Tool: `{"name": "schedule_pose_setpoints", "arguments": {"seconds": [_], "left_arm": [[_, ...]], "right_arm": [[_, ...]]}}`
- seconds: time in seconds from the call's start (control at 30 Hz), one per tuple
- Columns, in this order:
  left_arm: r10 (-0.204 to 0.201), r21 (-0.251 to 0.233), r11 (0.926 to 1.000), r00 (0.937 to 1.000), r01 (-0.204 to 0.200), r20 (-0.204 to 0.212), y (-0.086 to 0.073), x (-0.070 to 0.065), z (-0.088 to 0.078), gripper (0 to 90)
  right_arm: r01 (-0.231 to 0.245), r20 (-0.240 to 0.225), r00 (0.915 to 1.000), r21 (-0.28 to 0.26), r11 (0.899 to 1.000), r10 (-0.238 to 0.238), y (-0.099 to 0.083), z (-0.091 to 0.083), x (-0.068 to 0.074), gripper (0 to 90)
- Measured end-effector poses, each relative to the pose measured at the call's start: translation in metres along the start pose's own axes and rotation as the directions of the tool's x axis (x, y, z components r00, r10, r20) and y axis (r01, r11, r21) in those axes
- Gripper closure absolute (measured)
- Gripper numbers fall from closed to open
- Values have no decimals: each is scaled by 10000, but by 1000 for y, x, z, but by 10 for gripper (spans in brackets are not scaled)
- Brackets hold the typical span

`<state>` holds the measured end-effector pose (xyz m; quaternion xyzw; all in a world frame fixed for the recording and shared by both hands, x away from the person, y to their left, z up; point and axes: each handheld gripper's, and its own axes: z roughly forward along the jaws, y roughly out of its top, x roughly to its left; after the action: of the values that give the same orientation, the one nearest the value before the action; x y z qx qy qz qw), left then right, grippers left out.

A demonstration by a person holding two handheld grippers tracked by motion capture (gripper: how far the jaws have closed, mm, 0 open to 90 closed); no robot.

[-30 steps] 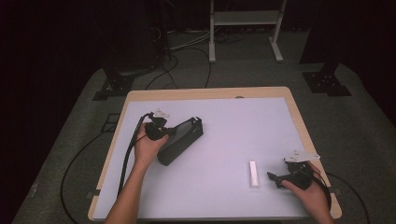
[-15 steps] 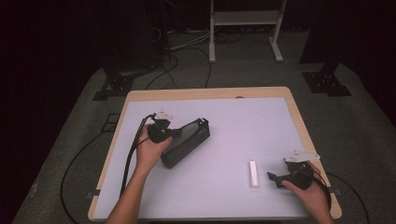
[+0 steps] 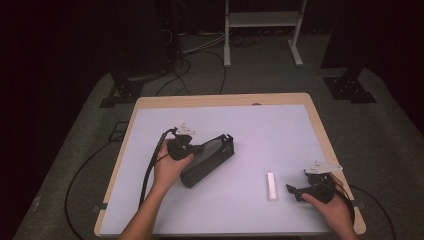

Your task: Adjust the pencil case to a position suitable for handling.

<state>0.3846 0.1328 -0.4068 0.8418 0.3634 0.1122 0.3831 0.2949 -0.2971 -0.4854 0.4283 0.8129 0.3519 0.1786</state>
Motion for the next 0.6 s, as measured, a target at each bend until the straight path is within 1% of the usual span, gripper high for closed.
{"name": "schedule_pose_setpoints", "arguments": {"seconds": [0.17,0.27,0.3,0.37,0.4,0.43,0.5,0.6], "left_arm": [[58,20,10000,9998,-59,200,0,-9,7,882],[126,122,9998,9995,-129,276,1,-14,11,882],[126,122,9998,9995,-129,276,1,-14,11,882],[213,150,9997,9993,-217,316,1,-19,14,882],[192,158,9997,9993,-197,318,1,-21,16,882],[298,227,9993,9990,-305,326,2,-23,17,882],[309,186,9993,9989,-315,348,2,-25,19,881],[423,229,9988,9988,-429,257,1,-28,21,881]], "right_arm": [[5,2,10000,-1,10000,-5,0,0,0,67],[4,2,10000,-2,10000,-4,0,0,0,67],[4,2,10000,-2,10000,-4,0,0,0,67],[6,2,10000,-1,10000,-6,0,0,0,67],[19,3,10000,4,10000,-19,0,0,0,67],[3,2,10000,-2,10000,-3,0,0,0,67],[20,4,10000,4,10000,-20,0,0,0,67],[7,2,10000,-3,10000,-7,0,0,0,67]]}}
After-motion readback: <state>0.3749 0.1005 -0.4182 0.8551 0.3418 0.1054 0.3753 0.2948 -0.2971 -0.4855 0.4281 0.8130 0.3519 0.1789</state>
